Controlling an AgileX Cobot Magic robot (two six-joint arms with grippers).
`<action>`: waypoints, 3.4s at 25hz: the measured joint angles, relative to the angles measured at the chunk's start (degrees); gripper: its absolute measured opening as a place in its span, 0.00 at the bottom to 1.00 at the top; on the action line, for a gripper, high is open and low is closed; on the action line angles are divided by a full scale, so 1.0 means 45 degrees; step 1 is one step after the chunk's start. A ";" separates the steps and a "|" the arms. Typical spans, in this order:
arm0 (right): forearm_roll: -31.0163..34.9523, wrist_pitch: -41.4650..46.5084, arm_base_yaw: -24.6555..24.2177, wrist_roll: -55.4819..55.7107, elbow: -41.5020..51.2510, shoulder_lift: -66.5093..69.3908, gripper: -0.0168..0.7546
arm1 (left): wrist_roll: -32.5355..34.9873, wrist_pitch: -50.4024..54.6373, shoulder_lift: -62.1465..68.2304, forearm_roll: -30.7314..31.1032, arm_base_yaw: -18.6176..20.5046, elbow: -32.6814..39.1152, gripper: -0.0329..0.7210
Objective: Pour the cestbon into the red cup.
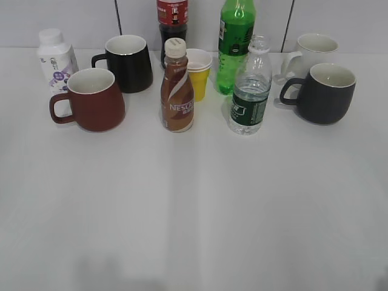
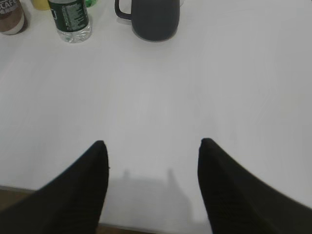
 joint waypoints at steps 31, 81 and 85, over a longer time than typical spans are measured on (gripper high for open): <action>0.0170 -0.4929 0.0000 0.0000 -0.0254 0.1460 0.59 | 0.0000 -0.3851 0.0885 -0.0119 -0.0513 -0.0221 0.36; -0.0051 -1.5470 0.2614 -0.0077 -0.0146 1.3496 0.59 | 0.0000 -2.6840 2.2629 -0.0840 -0.2666 0.1314 0.52; -0.0051 -1.5511 0.2614 -0.0077 -0.0146 1.3496 0.59 | 0.0000 -2.5970 2.2879 -0.0840 -0.2666 0.0663 0.52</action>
